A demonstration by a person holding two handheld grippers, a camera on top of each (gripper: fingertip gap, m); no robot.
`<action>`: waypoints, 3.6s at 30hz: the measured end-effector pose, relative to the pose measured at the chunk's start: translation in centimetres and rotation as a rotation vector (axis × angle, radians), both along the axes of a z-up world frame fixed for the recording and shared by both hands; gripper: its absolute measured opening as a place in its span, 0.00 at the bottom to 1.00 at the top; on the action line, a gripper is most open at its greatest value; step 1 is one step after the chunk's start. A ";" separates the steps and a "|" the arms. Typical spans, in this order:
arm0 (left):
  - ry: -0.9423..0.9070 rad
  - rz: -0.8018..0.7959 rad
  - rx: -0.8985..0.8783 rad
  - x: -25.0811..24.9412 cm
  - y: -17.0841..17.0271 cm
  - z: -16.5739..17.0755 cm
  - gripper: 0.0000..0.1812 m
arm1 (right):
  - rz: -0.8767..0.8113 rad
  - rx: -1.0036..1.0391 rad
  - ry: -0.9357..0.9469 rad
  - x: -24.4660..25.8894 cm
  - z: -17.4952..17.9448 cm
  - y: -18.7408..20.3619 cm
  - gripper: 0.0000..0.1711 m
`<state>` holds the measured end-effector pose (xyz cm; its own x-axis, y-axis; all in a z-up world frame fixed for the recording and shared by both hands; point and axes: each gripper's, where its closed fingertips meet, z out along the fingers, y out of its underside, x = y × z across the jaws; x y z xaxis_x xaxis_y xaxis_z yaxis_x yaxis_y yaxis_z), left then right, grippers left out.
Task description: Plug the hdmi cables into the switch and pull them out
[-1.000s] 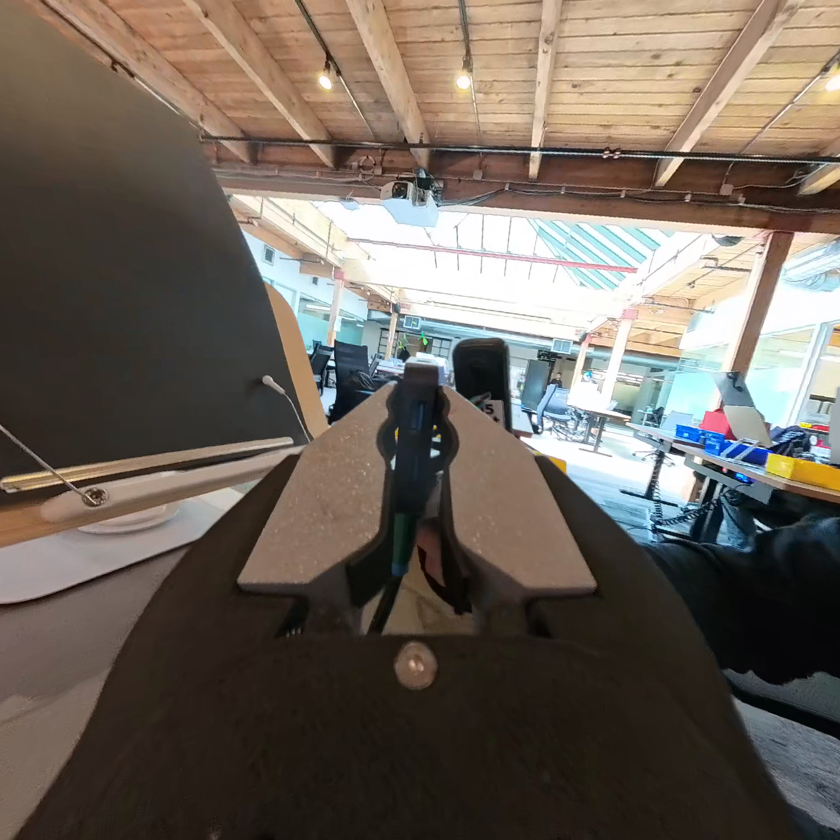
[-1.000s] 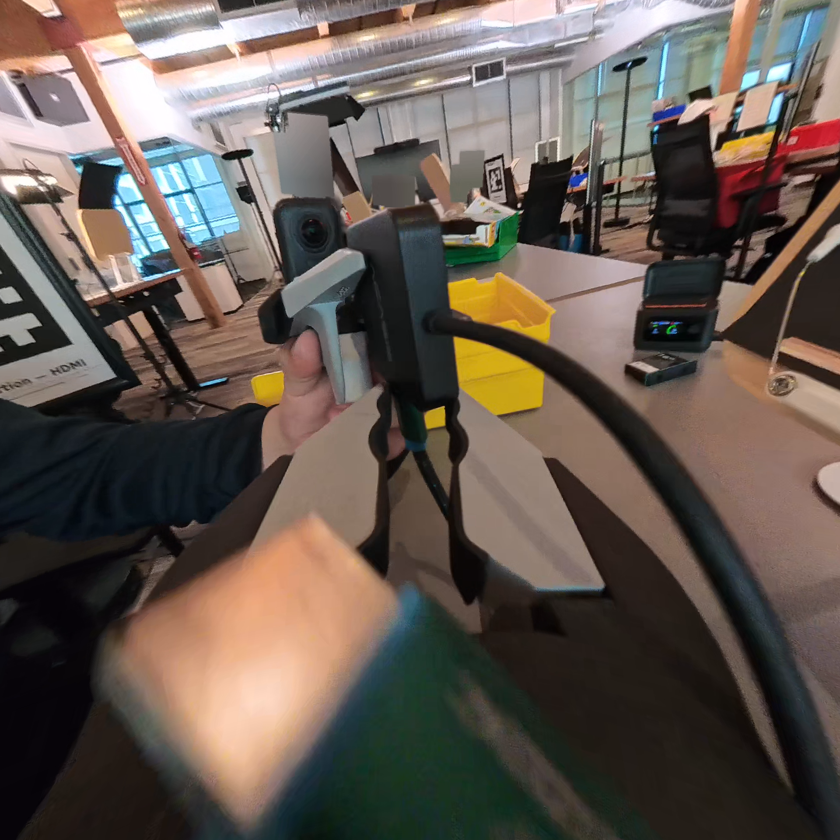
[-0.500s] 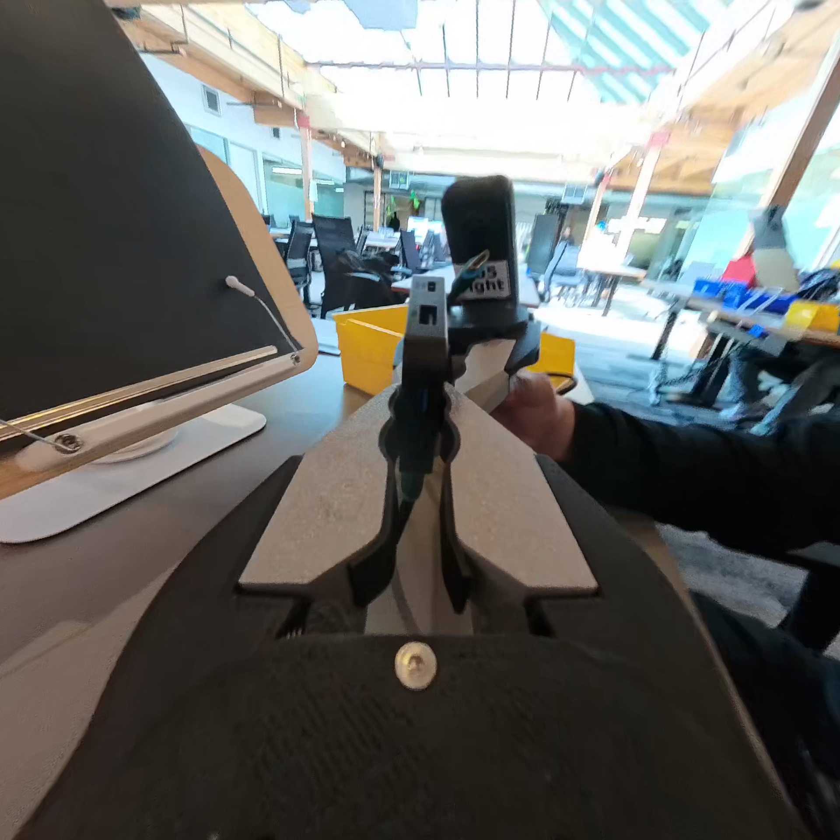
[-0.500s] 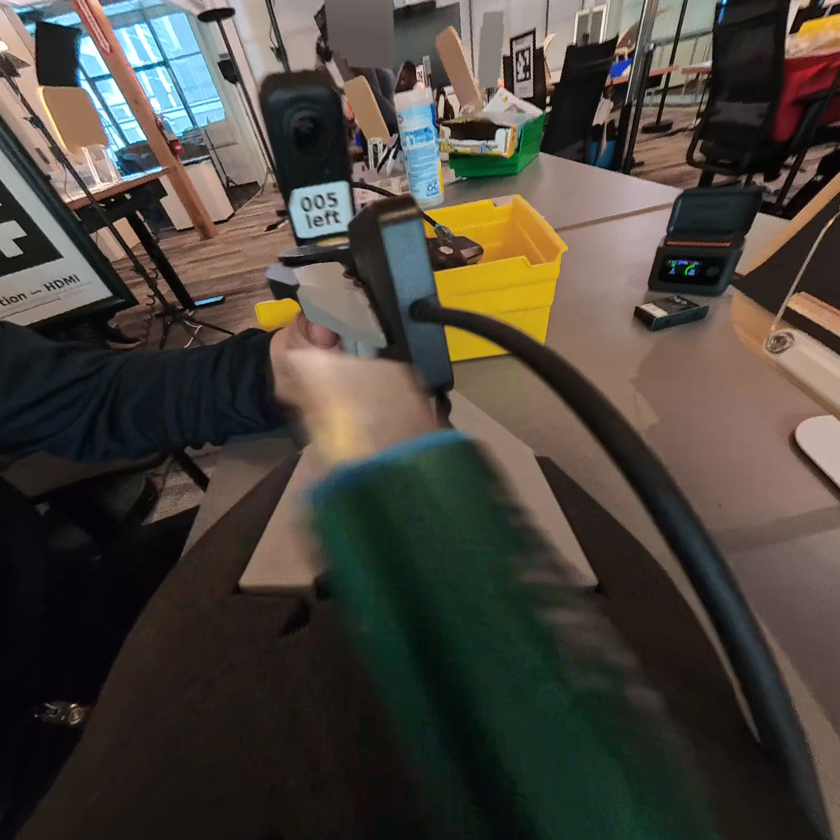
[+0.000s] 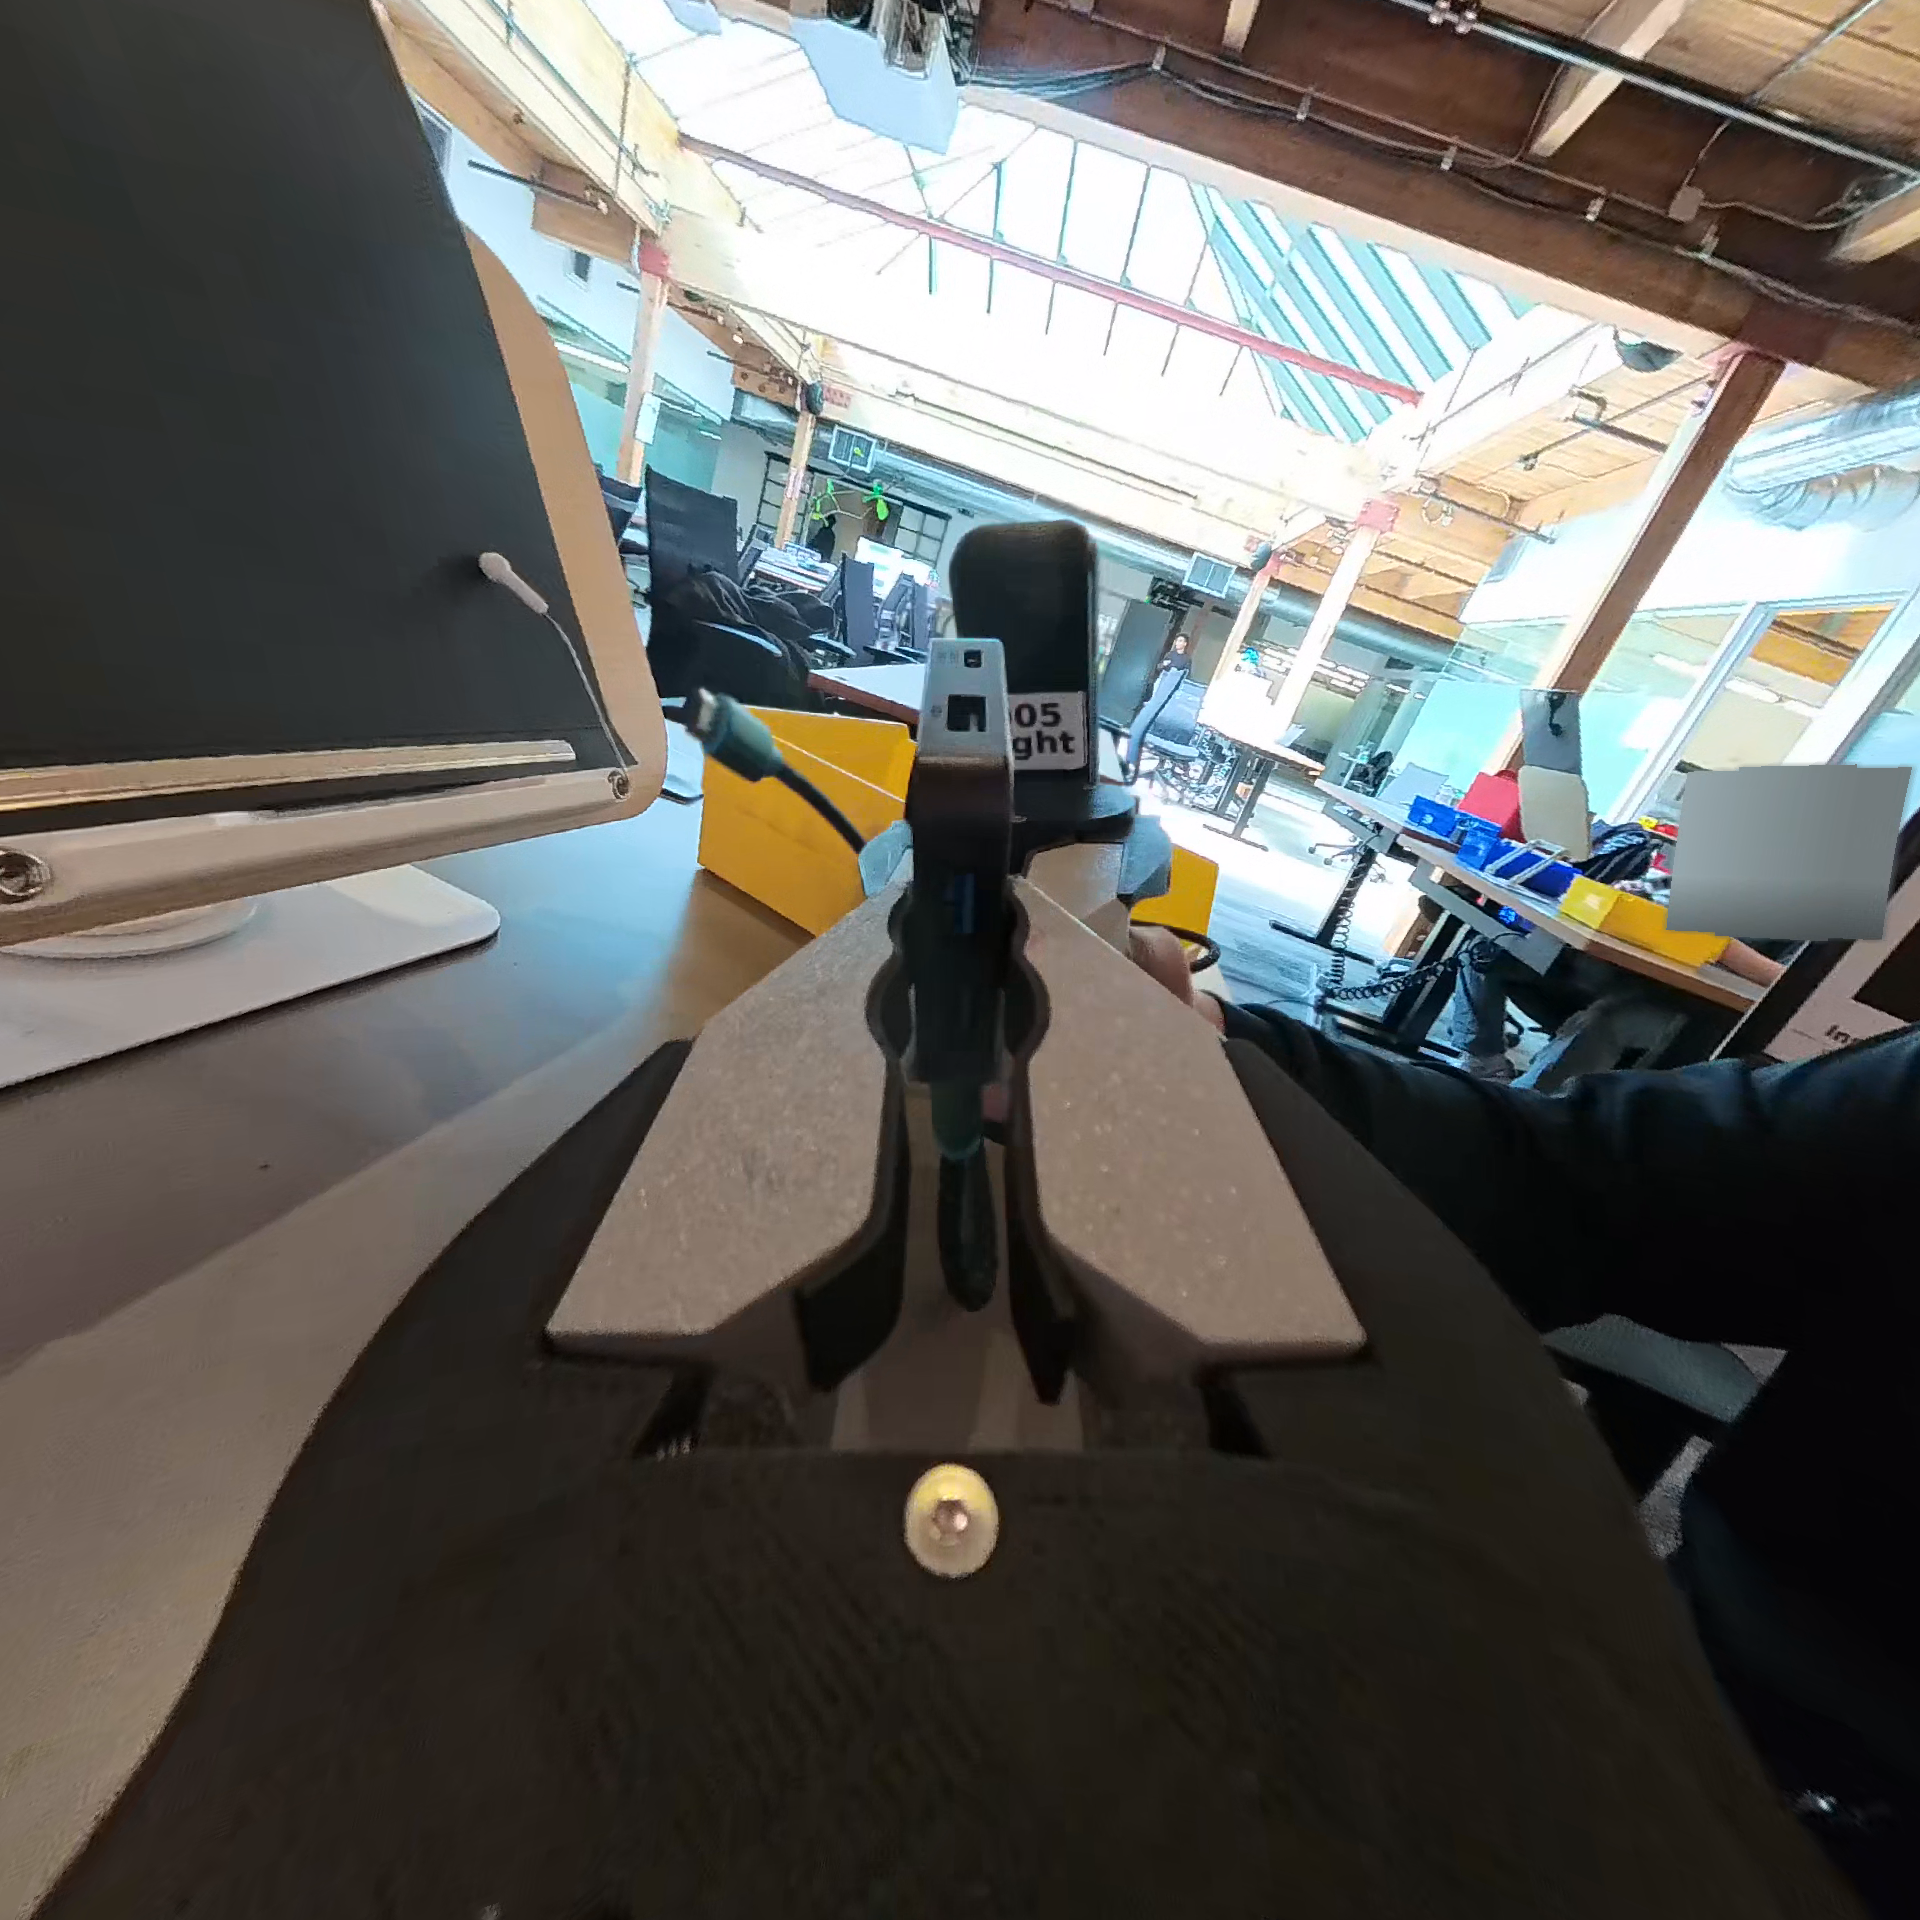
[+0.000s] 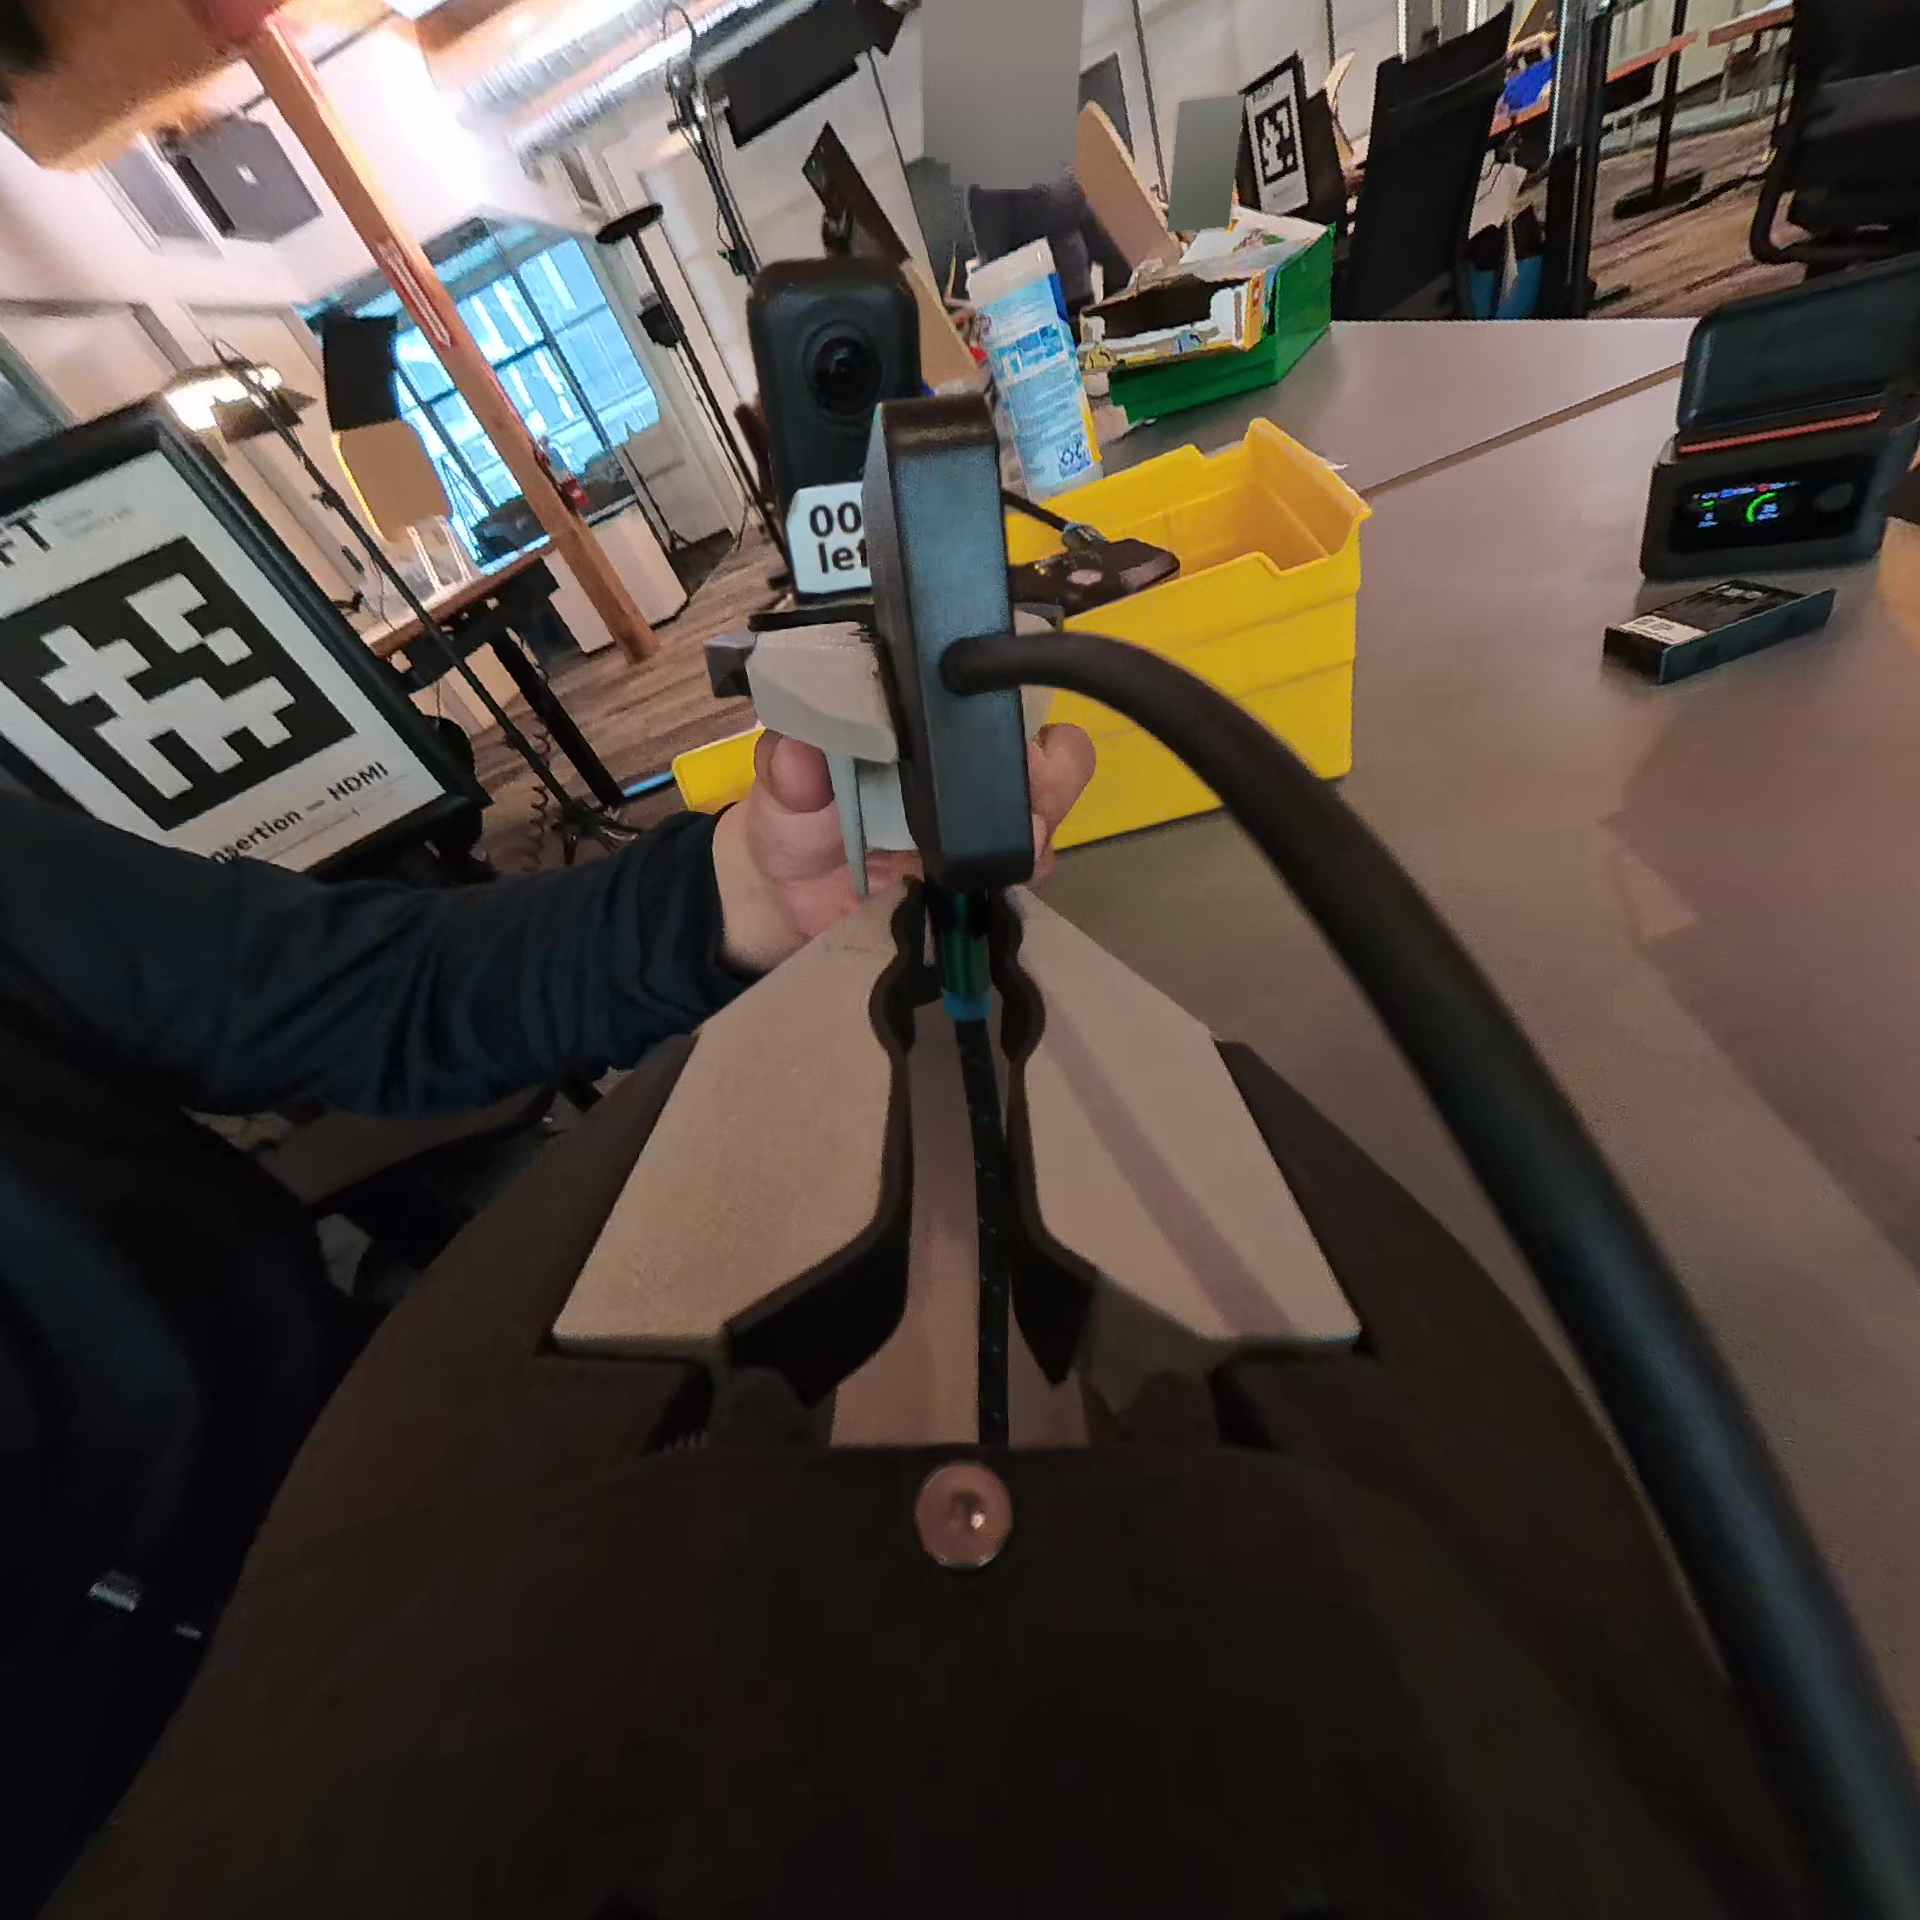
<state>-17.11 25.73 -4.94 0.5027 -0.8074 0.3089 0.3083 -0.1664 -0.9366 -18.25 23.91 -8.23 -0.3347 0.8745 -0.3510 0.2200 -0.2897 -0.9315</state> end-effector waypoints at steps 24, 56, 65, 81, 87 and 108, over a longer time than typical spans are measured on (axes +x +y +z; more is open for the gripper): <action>0.042 -0.043 -0.076 0.4 -0.2 -1.5 0.06 | 0.125 -0.007 -0.037 0.4 -1.5 -0.9 0.06; 0.112 0.227 0.120 -1.9 1.8 -0.6 0.06 | -0.279 0.508 -0.280 13.7 12.0 -1.6 0.05; 0.106 0.245 0.107 -2.4 2.1 -0.8 0.06 | -0.603 0.446 -0.187 22.6 22.9 2.9 0.04; 0.161 0.204 0.171 -0.9 1.3 -0.6 0.06 | -0.468 -0.074 -0.002 26.5 26.4 2.4 0.05; 0.151 0.222 0.150 -1.4 1.7 -0.8 0.06 | -0.303 -0.213 -0.159 21.7 20.0 0.5 0.05; 0.149 0.239 0.136 -1.8 1.9 -0.9 0.06 | -0.439 -0.179 0.225 25.4 30.8 2.2 0.05</action>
<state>-18.87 27.62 -5.83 0.7151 -0.6896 0.1147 0.1810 0.0241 -0.9832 7.15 26.13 22.61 -0.0348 0.8824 -0.4692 -0.1573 -0.4685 -0.8694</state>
